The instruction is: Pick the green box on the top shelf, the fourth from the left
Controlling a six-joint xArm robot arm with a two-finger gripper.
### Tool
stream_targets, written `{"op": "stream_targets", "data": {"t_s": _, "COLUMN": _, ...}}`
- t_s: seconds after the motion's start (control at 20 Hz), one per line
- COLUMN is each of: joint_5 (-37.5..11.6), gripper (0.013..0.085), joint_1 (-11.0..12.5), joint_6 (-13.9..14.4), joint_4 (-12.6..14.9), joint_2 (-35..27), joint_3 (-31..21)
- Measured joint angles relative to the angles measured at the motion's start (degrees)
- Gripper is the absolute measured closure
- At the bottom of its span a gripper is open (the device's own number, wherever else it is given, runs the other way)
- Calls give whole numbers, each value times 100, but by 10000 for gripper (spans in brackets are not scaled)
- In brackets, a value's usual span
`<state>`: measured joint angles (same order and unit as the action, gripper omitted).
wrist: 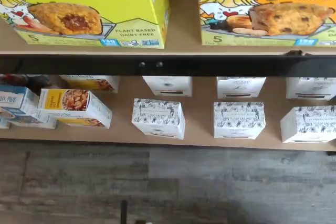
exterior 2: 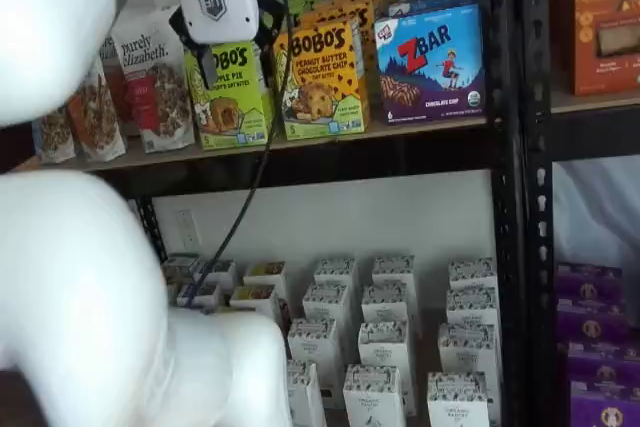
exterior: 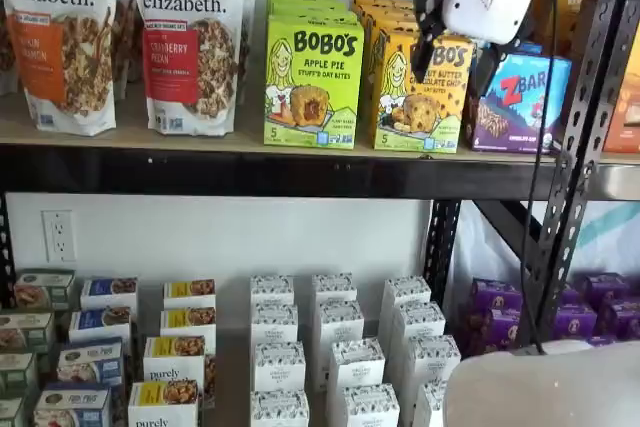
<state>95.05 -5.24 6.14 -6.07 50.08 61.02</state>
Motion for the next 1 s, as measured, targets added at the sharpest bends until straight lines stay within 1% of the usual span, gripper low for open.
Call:
{"op": "stream_targets", "data": {"t_s": 0.1, "joint_5": -71, "gripper": 130, "joint_1": -154, "joint_6": 136, "joint_4": 60, "joint_2": -85, "joint_3": 34}}
{"op": "stream_targets", "data": {"t_s": 0.25, "joint_5": -211, "gripper": 130, "joint_1": -501, "joint_6": 444, "joint_4": 238, "joint_2": -268, "joint_3": 103}}
{"op": "stream_targets", "data": {"t_s": 0.35, "joint_5": -305, "gripper": 130, "joint_1": -641, "joint_6": 571, "joint_4": 316, "joint_2": -345, "joint_3": 121}}
{"op": "stream_targets", "data": {"t_s": 0.7, "joint_5": -698, "gripper": 130, "joint_1": -907, "joint_6": 805, "joint_4": 503, "joint_2": -591, "joint_3": 172}}
{"op": "stream_targets", "data": {"t_s": 1.0, "joint_5": -1043, "gripper": 130, "joint_1": -994, "joint_6": 885, "joint_4": 582, "joint_2": -1056, "joint_3": 397}}
